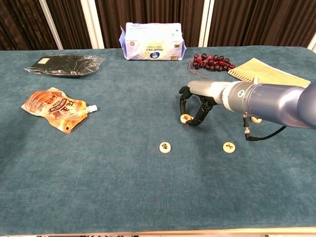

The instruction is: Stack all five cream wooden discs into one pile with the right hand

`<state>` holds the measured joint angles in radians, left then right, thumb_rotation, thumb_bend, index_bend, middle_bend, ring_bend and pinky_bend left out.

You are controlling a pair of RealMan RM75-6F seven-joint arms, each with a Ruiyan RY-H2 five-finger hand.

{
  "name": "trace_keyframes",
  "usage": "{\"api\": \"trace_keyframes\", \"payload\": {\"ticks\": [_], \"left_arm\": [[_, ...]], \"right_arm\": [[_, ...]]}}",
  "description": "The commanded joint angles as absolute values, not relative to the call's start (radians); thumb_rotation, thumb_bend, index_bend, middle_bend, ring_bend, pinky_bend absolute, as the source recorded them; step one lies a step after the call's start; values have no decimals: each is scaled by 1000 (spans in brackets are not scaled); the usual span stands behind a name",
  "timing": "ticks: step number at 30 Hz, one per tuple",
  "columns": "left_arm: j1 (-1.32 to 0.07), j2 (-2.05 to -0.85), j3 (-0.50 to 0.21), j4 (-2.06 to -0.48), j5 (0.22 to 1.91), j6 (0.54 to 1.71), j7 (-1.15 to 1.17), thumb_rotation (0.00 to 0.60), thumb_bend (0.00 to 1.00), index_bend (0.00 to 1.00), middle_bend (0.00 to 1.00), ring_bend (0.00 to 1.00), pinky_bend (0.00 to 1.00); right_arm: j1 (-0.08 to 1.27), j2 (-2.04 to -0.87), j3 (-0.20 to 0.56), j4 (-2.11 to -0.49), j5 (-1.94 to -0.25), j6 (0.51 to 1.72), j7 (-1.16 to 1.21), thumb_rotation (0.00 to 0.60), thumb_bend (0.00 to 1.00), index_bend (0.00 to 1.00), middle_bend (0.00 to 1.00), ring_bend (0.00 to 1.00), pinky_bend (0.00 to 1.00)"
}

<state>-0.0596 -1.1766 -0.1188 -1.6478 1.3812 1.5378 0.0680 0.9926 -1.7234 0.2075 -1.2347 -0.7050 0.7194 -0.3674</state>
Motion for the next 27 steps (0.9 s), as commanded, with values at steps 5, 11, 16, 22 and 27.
{"api": "trace_keyframes", "payload": {"ticks": [5, 11, 16, 22, 27], "left_arm": [[-59, -1175, -121, -1648, 1377, 1537, 65, 600, 624, 133, 0, 0, 0], [-59, -1175, -120, -1648, 1378, 1537, 65, 600, 624, 133, 0, 0, 0], [-59, -1174, -121, -1648, 1377, 1536, 64, 600, 624, 133, 0, 0, 0], [-59, -1173, -121, -1649, 1375, 1534, 64, 600, 624, 133, 0, 0, 0], [-59, -1174, -121, -1649, 1374, 1534, 65, 600, 624, 134, 0, 0, 0]], "right_arm": [[994, -1718, 207, -1236, -702, 718, -368, 600, 476, 554, 0, 0, 0], [994, -1712, 209, -1235, -690, 711, -360, 600, 474, 555, 0, 0, 0], [991, -1705, 209, -1241, -685, 708, -351, 600, 475, 555, 0, 0, 0], [987, -1702, 201, -1239, -685, 702, -343, 600, 475, 555, 0, 0, 0], [985, -1697, 201, -1244, -690, 701, -335, 600, 475, 550, 0, 0, 0]]}}
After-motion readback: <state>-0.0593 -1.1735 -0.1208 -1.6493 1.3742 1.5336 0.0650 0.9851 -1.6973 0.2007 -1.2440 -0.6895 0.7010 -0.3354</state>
